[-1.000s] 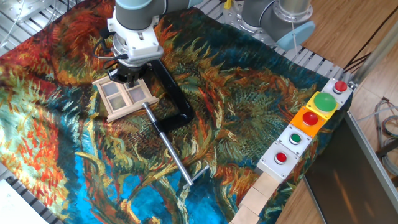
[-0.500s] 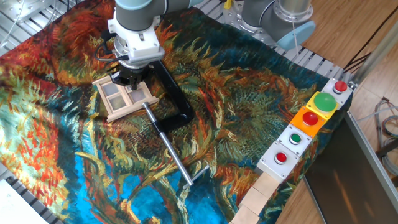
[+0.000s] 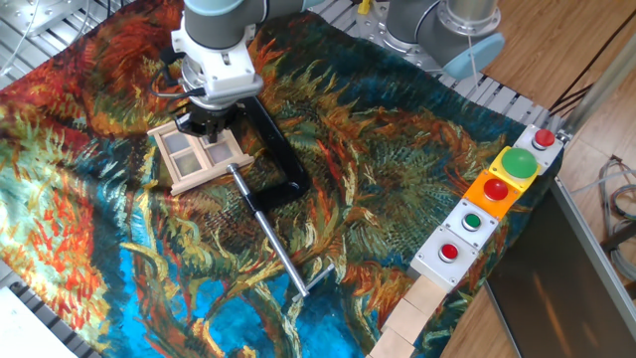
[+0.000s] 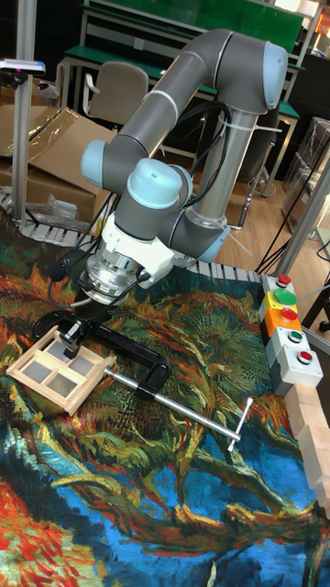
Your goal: Open a sliding window
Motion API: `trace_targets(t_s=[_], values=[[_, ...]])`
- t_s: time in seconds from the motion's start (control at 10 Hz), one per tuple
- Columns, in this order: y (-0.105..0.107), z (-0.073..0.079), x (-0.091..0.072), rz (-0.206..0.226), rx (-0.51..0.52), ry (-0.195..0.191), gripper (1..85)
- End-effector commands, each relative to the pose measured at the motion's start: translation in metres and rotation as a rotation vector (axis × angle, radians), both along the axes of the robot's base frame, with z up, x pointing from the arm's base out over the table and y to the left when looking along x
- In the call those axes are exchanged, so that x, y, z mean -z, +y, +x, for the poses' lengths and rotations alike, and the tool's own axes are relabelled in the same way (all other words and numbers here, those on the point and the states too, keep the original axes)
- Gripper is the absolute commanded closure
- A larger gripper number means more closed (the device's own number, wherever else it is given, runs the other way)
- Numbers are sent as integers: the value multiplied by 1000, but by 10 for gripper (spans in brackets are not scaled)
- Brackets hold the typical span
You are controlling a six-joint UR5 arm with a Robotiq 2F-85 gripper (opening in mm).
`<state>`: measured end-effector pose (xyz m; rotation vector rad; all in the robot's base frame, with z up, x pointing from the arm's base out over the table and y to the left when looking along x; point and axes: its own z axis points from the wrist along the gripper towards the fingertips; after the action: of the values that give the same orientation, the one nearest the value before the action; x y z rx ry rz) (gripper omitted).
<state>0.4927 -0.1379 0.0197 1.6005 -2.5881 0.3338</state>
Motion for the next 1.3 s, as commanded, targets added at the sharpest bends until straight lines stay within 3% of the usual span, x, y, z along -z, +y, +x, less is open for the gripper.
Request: trace_targets(t_s=[0.0, 1.2], values=[[-5, 0, 2, 3, -3, -5, 843], [10, 0, 6, 11, -5, -10, 843]])
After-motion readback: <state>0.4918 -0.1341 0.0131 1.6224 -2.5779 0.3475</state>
